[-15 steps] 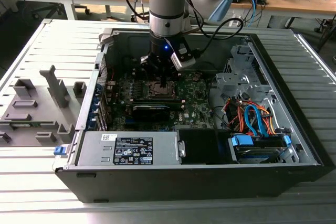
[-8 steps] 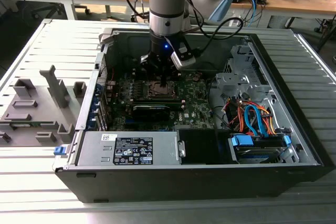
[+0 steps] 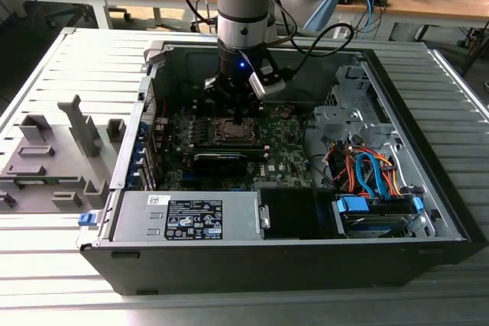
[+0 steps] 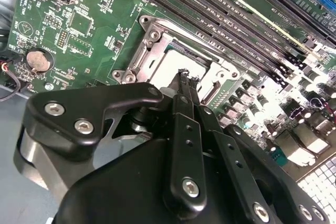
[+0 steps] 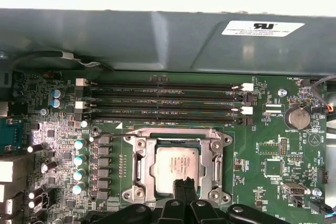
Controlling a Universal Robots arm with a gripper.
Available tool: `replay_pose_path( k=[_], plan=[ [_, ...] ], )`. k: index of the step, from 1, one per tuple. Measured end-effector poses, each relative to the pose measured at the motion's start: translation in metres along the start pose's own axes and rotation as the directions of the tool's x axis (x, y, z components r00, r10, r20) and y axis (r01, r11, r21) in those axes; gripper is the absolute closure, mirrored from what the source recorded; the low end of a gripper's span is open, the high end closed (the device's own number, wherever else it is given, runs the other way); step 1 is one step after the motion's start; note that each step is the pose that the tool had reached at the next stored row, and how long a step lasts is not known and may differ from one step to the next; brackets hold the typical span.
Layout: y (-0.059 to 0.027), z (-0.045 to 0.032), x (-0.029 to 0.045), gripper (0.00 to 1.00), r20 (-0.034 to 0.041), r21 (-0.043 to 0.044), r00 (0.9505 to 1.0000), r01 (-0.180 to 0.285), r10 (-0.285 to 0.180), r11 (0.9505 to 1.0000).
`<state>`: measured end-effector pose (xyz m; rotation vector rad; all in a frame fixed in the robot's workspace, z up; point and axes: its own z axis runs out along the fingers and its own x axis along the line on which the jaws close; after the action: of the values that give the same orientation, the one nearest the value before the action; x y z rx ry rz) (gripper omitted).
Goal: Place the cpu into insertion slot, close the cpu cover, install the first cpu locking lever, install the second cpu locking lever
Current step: 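Install the first cpu locking lever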
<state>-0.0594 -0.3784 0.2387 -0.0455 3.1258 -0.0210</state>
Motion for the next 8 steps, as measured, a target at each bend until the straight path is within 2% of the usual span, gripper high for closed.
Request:
replay_pose_path(
  k=[8],
  plan=[
    [-0.0001,-0.0012,0.0004,0.89,-0.0003,0.0005,1.0000,0.000,0.000,1.0000]
  ],
)
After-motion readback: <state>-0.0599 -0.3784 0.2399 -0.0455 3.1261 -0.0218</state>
